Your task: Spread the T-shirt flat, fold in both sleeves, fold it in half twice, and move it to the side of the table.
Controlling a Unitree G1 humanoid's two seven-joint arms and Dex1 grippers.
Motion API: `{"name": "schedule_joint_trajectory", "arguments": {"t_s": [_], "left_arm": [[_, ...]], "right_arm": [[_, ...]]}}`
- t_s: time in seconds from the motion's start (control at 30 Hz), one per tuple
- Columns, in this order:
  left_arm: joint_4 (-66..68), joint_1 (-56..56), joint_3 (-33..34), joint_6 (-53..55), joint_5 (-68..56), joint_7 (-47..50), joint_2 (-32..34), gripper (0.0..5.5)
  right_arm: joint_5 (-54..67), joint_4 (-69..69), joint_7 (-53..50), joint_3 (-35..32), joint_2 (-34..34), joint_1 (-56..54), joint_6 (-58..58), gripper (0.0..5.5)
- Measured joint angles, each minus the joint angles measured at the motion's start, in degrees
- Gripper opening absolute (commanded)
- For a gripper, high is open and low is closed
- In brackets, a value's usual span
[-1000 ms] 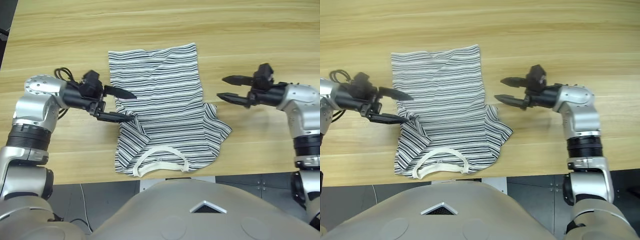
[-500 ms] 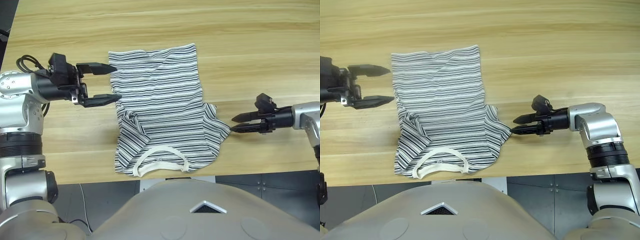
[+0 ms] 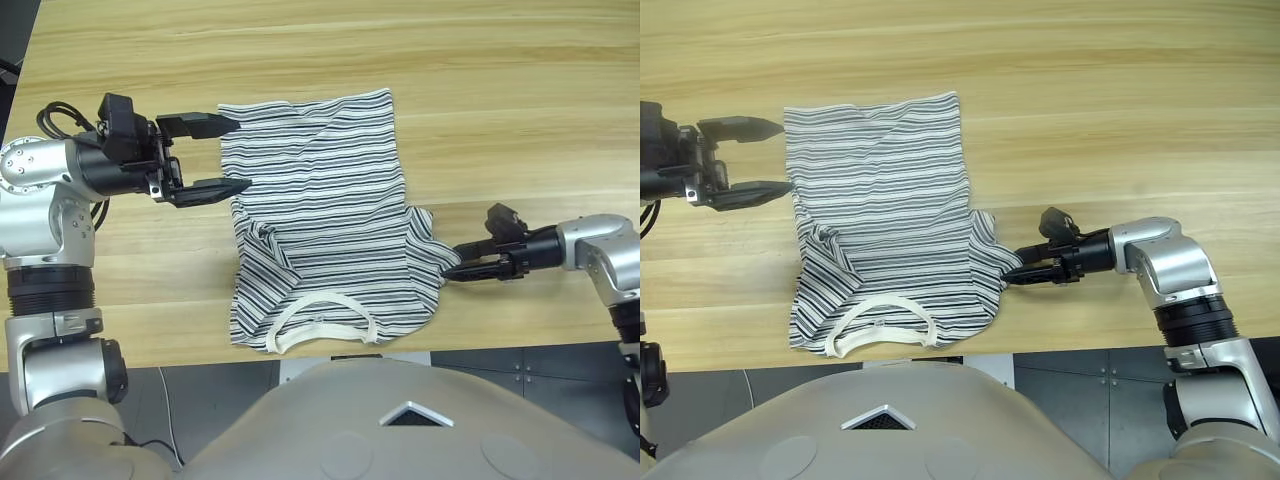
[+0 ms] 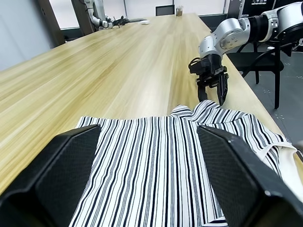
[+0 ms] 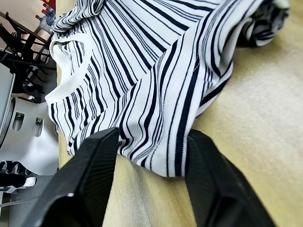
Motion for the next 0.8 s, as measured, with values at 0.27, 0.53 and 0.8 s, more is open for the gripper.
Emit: {"name": "schedule_joint_trajectory", "arguments": {"t_s": [0.27, 0.53, 0.8], "left_arm": [[-0.3, 0.0, 0.0, 0.0, 1.0, 0.1, -1.0, 3.79], [-0.2, -0.1, -0.1, -0.4, 2.2, 0.1, -2.0, 3.79], [0.5, -1.3, -0.1, -0.8, 3.0, 0.1, -2.6, 3.79]], "right_arm": [[0.0, 1.1, -0.5, 0.1, 0.0, 0.3, 0.0, 0.49], [-0.3, 1.6, -0.8, 0.0, 0.0, 0.0, 0.0, 0.12], [-1.7, -2.2, -2.6, -0.8, -0.7, 0.2, -1.1, 0.12]]}}
